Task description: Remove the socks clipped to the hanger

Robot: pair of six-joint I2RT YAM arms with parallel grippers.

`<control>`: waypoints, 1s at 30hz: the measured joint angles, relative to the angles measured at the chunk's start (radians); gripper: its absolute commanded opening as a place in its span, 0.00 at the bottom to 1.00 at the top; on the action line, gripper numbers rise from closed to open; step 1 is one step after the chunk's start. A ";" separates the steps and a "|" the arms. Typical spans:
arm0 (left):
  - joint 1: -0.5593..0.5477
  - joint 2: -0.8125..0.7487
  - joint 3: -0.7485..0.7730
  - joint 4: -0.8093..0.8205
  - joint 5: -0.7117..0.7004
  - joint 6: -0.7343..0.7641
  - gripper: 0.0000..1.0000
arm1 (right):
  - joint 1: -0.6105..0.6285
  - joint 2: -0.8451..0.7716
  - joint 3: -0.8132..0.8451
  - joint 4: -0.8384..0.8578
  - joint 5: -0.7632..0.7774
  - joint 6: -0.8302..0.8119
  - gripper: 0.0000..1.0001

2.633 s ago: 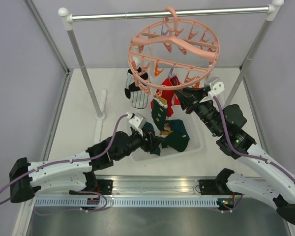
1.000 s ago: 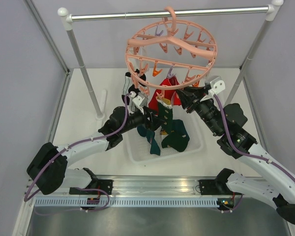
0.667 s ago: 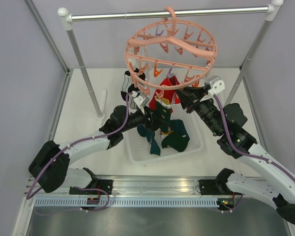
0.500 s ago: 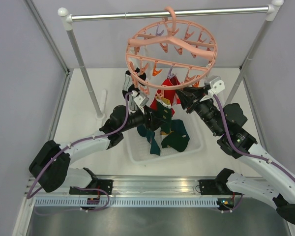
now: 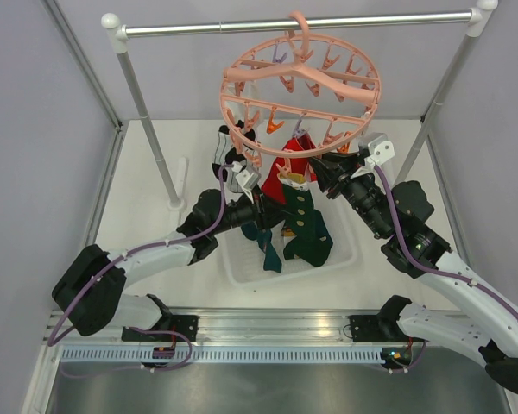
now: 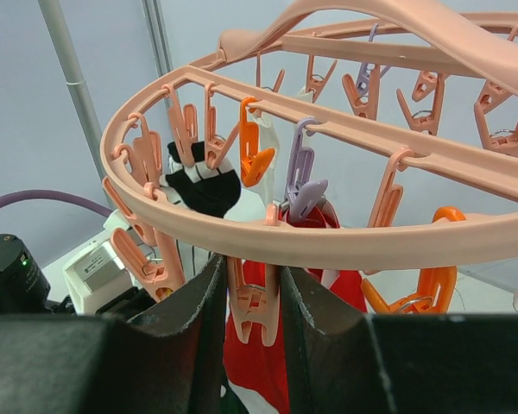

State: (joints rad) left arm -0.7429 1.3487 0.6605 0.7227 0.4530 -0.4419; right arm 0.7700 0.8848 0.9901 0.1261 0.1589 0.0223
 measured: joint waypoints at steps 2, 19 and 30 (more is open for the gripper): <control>-0.007 0.000 -0.003 0.008 0.003 -0.011 0.23 | 0.000 0.000 0.000 0.000 0.000 0.000 0.11; -0.059 -0.009 -0.013 -0.048 -0.054 -0.030 0.02 | 0.000 -0.002 0.000 -0.004 0.000 0.008 0.39; -0.074 -0.060 -0.012 -0.155 -0.161 -0.029 0.02 | 0.000 -0.076 -0.039 -0.014 -0.005 0.042 0.73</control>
State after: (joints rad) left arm -0.8165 1.2892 0.6483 0.5674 0.2916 -0.4713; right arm 0.7700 0.8085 0.9516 0.1116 0.1543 0.0643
